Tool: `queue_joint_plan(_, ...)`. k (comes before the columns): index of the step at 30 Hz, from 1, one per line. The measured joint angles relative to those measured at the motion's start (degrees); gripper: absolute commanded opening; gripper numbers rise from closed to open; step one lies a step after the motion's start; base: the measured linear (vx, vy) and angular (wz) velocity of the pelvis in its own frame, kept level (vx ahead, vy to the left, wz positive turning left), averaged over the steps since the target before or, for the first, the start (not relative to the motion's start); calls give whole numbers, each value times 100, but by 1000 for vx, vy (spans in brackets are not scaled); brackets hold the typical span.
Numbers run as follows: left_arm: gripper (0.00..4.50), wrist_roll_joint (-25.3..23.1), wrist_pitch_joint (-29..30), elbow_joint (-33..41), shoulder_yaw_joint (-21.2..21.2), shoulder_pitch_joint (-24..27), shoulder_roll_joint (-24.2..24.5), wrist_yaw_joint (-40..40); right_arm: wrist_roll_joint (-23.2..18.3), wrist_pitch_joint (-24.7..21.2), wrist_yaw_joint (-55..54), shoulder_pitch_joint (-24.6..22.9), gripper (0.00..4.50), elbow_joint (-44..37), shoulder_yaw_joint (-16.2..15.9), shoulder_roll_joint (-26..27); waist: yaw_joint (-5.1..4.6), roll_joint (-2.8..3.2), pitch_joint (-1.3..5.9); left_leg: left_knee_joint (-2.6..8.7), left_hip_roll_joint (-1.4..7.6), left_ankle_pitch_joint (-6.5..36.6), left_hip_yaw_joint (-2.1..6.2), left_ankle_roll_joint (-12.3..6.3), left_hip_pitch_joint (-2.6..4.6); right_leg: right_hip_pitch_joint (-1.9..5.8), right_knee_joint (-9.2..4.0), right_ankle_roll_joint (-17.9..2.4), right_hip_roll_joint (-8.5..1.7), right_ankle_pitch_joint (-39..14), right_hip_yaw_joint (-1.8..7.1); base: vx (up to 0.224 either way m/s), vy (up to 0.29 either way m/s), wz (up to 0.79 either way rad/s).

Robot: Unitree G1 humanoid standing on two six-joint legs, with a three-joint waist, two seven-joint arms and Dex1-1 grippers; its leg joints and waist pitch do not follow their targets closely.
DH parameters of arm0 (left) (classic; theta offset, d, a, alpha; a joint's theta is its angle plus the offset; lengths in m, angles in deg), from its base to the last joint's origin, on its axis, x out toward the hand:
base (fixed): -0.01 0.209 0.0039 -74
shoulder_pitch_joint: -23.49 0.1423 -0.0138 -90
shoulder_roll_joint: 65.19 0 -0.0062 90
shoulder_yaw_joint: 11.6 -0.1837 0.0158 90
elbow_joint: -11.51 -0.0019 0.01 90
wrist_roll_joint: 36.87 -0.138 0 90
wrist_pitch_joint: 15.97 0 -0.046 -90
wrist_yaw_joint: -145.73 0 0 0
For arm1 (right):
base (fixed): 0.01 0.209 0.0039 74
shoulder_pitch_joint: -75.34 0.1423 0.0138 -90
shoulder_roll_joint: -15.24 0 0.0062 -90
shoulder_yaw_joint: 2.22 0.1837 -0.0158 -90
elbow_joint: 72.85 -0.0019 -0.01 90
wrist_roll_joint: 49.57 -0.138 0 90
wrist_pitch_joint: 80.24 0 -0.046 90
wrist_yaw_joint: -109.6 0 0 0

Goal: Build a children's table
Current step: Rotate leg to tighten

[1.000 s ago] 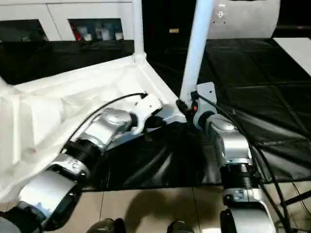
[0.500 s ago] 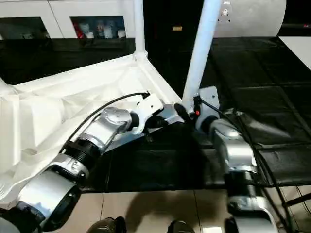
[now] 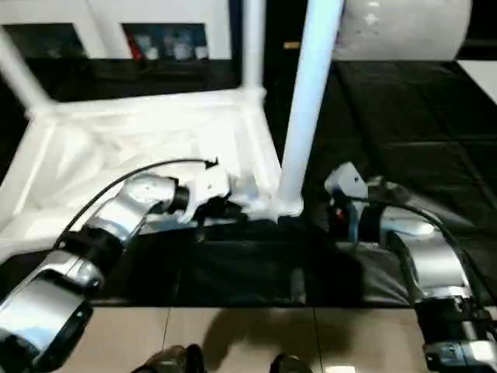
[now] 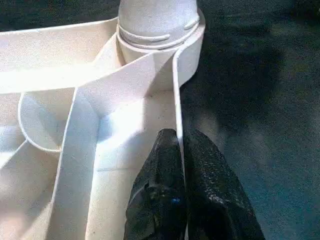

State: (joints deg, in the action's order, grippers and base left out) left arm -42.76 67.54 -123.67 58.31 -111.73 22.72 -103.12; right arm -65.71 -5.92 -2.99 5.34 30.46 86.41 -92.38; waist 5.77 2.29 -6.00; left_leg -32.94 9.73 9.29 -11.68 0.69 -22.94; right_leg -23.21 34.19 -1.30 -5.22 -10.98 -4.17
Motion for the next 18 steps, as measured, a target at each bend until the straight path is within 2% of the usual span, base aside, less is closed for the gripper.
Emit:
queue_joint_plan(9,0,64,-295,269,-168,190,171,-556,-195,-73,597,3,318,0,-189,-79,89,-1,1,-50,5,5,0,-6,-2,4,32,-4,-3,3,3,0,0,0)
queue_joint_plan(18,0,78,-400,307,-213,221,267,-811,-226,-69,836,18,234,81,-250,-108,94,-1,1,-85,6,22,1,22,0,4,71,-4,-7,3,7,0,0,0)
